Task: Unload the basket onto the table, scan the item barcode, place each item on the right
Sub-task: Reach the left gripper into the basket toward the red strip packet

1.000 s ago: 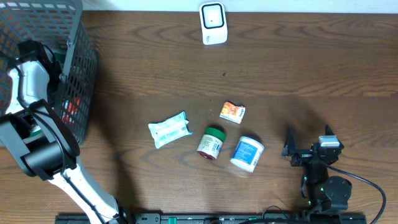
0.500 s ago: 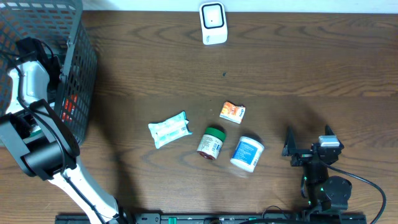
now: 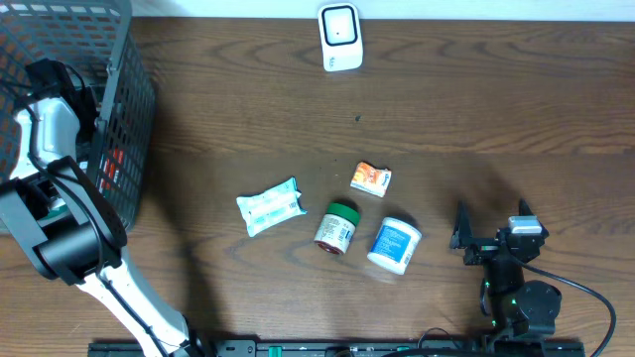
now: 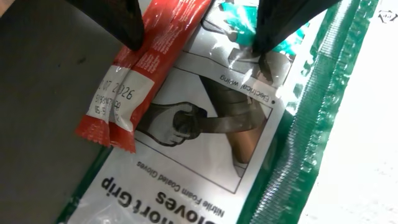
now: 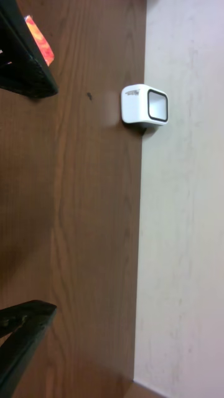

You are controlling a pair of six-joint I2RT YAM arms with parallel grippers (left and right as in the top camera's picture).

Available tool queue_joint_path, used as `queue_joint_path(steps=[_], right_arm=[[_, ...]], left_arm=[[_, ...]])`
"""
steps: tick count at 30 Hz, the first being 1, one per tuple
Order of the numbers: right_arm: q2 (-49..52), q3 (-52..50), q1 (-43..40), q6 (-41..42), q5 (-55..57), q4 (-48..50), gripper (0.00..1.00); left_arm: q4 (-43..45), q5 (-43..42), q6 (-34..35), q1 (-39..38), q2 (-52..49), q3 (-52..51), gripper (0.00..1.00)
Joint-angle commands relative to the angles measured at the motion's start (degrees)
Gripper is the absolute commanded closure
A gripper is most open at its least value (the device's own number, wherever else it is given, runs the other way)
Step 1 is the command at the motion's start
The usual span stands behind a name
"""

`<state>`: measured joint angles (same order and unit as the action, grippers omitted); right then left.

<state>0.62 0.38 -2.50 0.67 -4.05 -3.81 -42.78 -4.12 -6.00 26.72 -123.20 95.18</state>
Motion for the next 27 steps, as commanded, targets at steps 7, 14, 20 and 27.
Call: queue_joint_path(steps=[7, 14, 20, 27], right_arm=[[-0.3, -0.1, -0.3, 0.6, 0.3, -0.3, 0.01], [-0.3, -0.1, -0.3, 0.6, 0.3, -0.3, 0.01], [-0.3, -0.1, -0.3, 0.6, 0.3, -0.3, 0.01], [-0.3, -0.1, -0.3, 0.6, 0.3, -0.3, 0.01]], left_arm=[[0.1, 0.0, 0.7, -0.1, -2.9, -0.2, 0.93], [0.3, 0.0, 4.3, 0.0, 6.3, 1.0, 0.93], [0.5, 0.9, 6.1, 0.0, 10.1, 1.0, 0.93], [0.3, -0.3, 5.4, 0.0, 7.2, -1.1, 0.33]])
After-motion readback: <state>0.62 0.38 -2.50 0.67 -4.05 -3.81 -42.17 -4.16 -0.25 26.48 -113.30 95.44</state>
